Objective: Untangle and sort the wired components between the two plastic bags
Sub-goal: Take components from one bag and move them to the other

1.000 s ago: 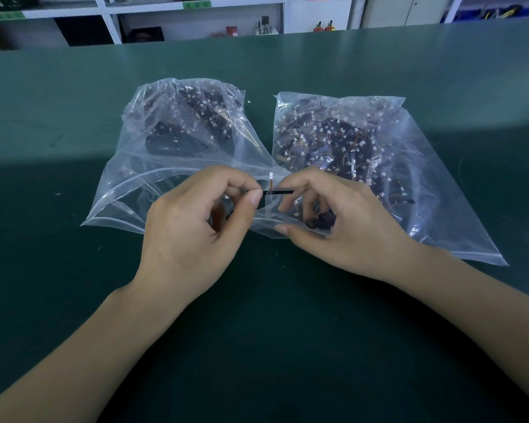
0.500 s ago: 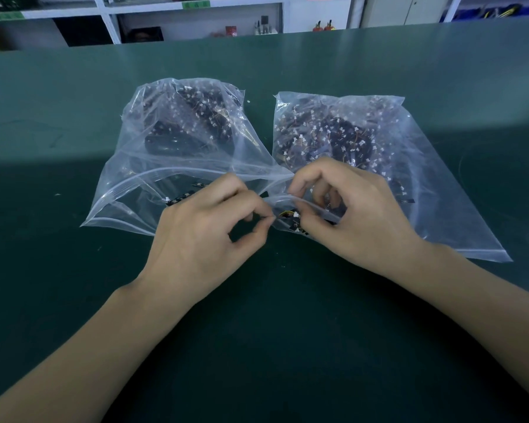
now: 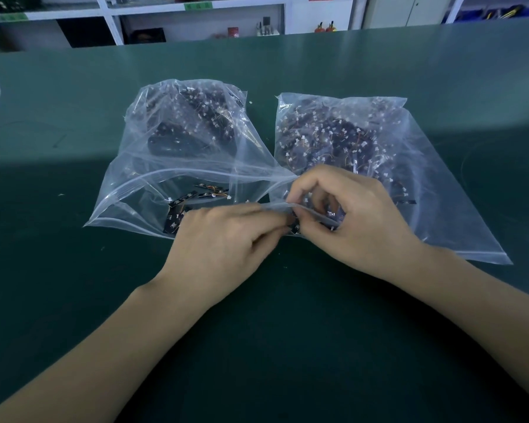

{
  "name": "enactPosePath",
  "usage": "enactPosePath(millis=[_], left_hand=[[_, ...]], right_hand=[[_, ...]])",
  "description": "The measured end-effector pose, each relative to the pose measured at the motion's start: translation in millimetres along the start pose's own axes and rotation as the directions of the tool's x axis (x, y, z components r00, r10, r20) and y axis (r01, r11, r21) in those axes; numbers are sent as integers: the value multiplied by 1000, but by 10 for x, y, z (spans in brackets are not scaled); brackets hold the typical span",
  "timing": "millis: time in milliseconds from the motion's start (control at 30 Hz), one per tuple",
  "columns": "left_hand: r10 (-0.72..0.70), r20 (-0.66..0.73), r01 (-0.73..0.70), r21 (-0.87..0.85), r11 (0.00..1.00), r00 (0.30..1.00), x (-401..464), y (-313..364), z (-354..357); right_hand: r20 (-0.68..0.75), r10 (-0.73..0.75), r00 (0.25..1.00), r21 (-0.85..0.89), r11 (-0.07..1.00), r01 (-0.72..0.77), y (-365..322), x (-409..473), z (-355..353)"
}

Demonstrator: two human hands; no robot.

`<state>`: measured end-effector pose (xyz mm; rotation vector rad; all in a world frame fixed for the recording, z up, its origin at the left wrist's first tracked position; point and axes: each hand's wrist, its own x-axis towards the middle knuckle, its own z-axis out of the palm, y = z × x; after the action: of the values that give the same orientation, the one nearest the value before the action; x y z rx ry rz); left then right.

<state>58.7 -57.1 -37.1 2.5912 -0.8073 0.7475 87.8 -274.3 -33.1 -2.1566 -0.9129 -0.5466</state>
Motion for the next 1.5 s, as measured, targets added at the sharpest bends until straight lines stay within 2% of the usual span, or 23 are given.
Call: enactPosePath(millis=[100, 300, 500, 733, 933, 1100, 1233, 1367, 1500], left_hand=[[-140, -10, 139, -49, 989, 990, -18, -50, -60], [-344, -51, 348, 129, 929, 937, -55, -347, -94], [-366, 76, 323, 332, 886, 927, -52, -558, -76], [-371, 134, 315, 318, 894, 919, -42, -560, -100], [-386, 87, 348, 285, 893, 918, -40, -552, -160], [-349, 38, 331, 233, 914, 936, -43, -545, -159], [-259, -32, 260, 178, 949, 965, -25, -535, -160], [-139, -114, 146, 57, 988, 984, -12, -441, -129], [-40, -184, 15, -137, 990, 982, -23, -316, -75]], right_hand=[[24, 20, 1000, -13, 1000, -19, 18, -6, 4], [60, 56, 997, -31, 998, -54, 21, -22, 17], [67, 72, 995, -29, 997, -71, 15, -28, 38], [64, 40, 997, -19, 999, -39, 32, -27, 44], [71, 48, 996, 8, 999, -49, 50, -30, 56], [87, 47, 995, 11, 999, -48, 59, -38, 51], [79, 62, 995, 7, 998, -62, 60, -41, 48], [54, 63, 997, 14, 998, -63, 64, -43, 53], [13, 62, 998, 41, 997, -62, 53, -32, 55]])
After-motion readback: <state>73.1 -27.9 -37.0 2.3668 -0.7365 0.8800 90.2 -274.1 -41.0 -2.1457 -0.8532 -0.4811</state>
